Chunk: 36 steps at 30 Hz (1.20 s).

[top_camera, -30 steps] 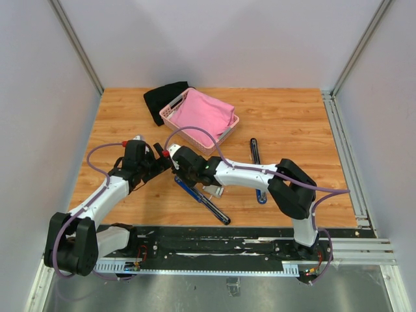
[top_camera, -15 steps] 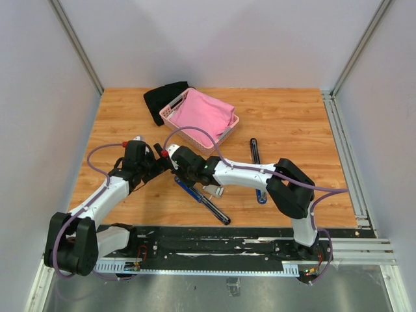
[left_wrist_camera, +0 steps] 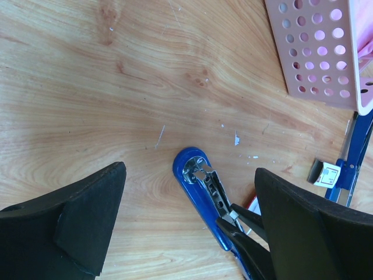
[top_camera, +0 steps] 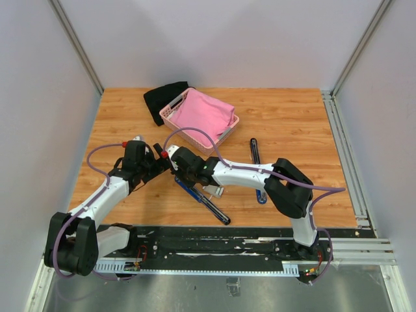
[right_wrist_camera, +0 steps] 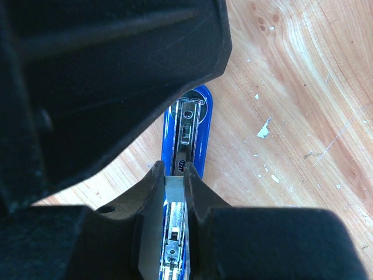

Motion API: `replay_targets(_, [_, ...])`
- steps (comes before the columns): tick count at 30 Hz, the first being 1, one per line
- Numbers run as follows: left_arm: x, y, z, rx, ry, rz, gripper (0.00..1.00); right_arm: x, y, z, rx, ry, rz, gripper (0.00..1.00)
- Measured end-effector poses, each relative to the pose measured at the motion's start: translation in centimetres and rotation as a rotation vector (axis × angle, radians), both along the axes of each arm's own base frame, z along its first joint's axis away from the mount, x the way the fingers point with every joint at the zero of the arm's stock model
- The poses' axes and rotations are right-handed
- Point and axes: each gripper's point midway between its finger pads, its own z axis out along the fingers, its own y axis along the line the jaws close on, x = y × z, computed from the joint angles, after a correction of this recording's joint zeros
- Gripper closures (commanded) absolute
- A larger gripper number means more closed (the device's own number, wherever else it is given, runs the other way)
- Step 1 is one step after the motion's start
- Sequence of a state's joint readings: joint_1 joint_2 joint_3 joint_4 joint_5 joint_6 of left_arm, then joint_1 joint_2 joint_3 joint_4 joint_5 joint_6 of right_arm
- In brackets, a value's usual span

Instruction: Load the staples into the stapler

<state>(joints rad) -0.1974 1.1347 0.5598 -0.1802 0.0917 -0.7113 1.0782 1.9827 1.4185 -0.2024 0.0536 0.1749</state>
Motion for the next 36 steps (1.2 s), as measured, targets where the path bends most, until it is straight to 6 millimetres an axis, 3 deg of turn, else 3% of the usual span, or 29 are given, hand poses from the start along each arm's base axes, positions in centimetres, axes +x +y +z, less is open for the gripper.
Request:
replay_targets(19, [0.1, 0.0, 0.0, -0.003, -0.002, 0.004, 0.03, 0.1, -0.3, 0.8, -0.016, 0.011, -0.011, 0.92])
replay_targets(27, [0.0, -0.1, 0.0, -0.009, 0.002, -0.004, 0.03, 1.0, 0.8, 2.4, 0.026, -0.012, -0.016, 0.92])
replay_targets(36, [0.0, 0.7, -0.7, 0.017, 0.018, 0.030, 0.03, 1.5, 1.3, 1.6, 0.015, -0.009, -0.016, 0.92])
